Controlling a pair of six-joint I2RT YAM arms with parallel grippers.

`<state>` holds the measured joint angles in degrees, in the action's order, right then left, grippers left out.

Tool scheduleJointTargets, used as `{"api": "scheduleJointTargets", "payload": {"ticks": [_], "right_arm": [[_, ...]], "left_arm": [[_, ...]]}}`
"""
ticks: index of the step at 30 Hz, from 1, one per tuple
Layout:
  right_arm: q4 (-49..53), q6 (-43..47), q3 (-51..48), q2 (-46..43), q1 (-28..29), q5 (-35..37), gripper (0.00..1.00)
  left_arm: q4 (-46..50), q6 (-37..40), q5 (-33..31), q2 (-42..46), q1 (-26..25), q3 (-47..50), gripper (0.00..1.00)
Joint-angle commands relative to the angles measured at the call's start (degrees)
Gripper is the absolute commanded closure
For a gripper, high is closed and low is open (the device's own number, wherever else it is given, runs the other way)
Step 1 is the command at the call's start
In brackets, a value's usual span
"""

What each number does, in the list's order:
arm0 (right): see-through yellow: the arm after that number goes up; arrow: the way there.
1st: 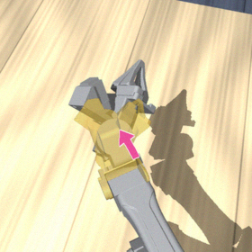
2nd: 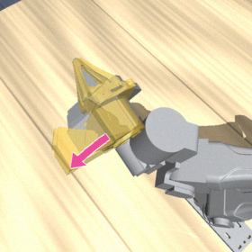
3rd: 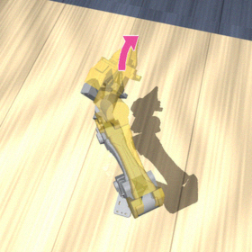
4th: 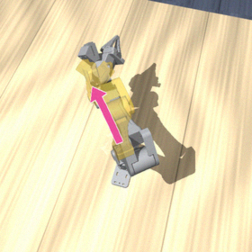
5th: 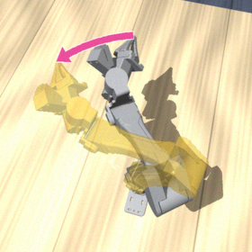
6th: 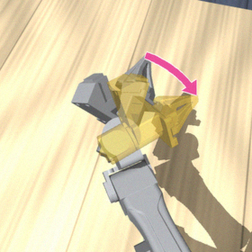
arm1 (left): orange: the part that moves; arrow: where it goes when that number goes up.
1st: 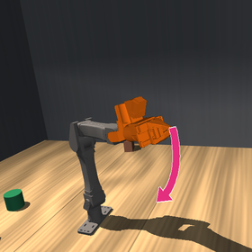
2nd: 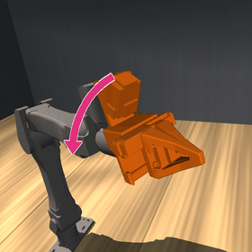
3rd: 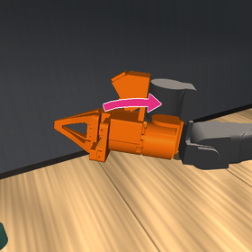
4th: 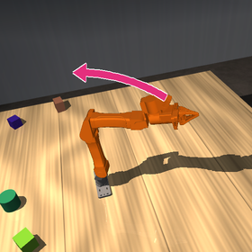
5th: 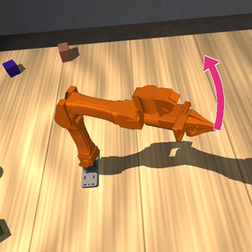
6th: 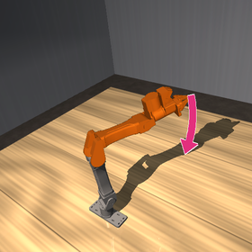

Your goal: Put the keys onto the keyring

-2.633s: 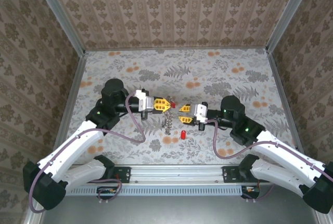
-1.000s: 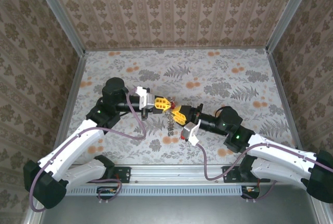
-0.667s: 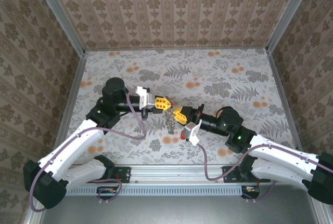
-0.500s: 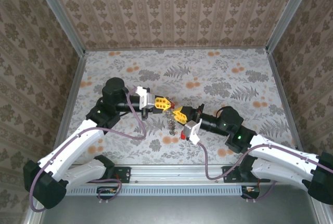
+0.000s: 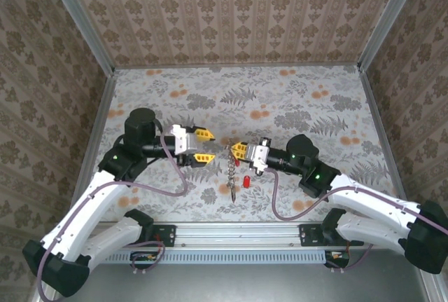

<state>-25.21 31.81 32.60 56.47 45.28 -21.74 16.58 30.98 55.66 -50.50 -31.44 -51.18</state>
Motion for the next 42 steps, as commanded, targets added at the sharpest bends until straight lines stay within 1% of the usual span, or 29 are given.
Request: {"api": "scheduleJointTargets", "payload": {"ticks": [1, 5, 8, 10, 12, 16, 19, 22, 25, 30, 35, 38, 41, 42], "right_arm": [[-0.72, -5.62, 3.05, 1.06, -0.30, -5.31, 1.00], [1.51, -7.78, 5.44, 3.41, -0.52, -8.87, 1.00], [0.51, -9.63, 5.92, 5.18, -0.52, -9.59, 1.00], [-0.99, -10.50, 5.73, 5.99, -0.48, -10.14, 1.00], [-2.81, -10.87, 5.24, 6.66, -0.53, -10.82, 1.00], [-3.77, -10.90, 5.37, 7.81, -0.53, -11.14, 1.00], [-4.48, -10.91, 5.59, 8.30, -0.52, -11.39, 1.00], [-4.46, -10.90, 6.13, 8.57, -0.50, -11.58, 1.00], [-4.33, -10.89, 6.42, 8.58, -0.53, -11.40, 1.00], [-3.67, -10.51, 7.15, 8.40, -0.39, -11.78, 1.00], [-0.09, -7.14, 8.22, 8.64, 1.20, -11.93, 1.00], [-0.20, -7.16, 8.17, 8.57, 1.74, -11.06, 1.00], [0.70, -7.01, 8.18, 8.48, 1.98, -9.68, 1.00], [1.14, -7.02, 8.01, 8.48, 1.94, -8.96, 1.00]], "left_arm": [[0.28, -0.30, -2.13, 0.02, -0.14, 1.21, 0.55], [0.88, 2.37, -5.05, -1.17, -2.81, 2.37, 0.55], [3.16, 5.29, -4.88, -2.92, -4.52, 1.71, 0.56], [3.82, 6.30, -5.19, -3.57, -5.06, 1.74, 0.64], [3.87, 6.83, -6.14, -3.74, -5.25, 2.03, 0.67], [3.70, 7.71, -6.94, -3.56, -5.34, 2.23, 0.78], [5.02, 9.52, -7.16, -3.73, -5.38, 2.08, 0.89], [6.45, 10.76, -7.92, -4.00, -5.44, 1.96, 0.88], [6.54, 10.91, -8.02, -4.03, -5.42, 2.36, 0.81], [6.80, 11.03, -9.37, -4.66, -5.47, 2.41, 0.80], [6.63, 10.68, -10.98, -5.39, -5.46, 1.79, 0.79], [7.30, 10.97, -11.09, -5.33, -5.56, 1.74, 0.85], [7.37, 10.93, -11.02, -5.01, -5.51, 1.61, 1.00], [7.33, 11.11, -10.84, -4.80, -5.51, 1.71, 1.00]]}}
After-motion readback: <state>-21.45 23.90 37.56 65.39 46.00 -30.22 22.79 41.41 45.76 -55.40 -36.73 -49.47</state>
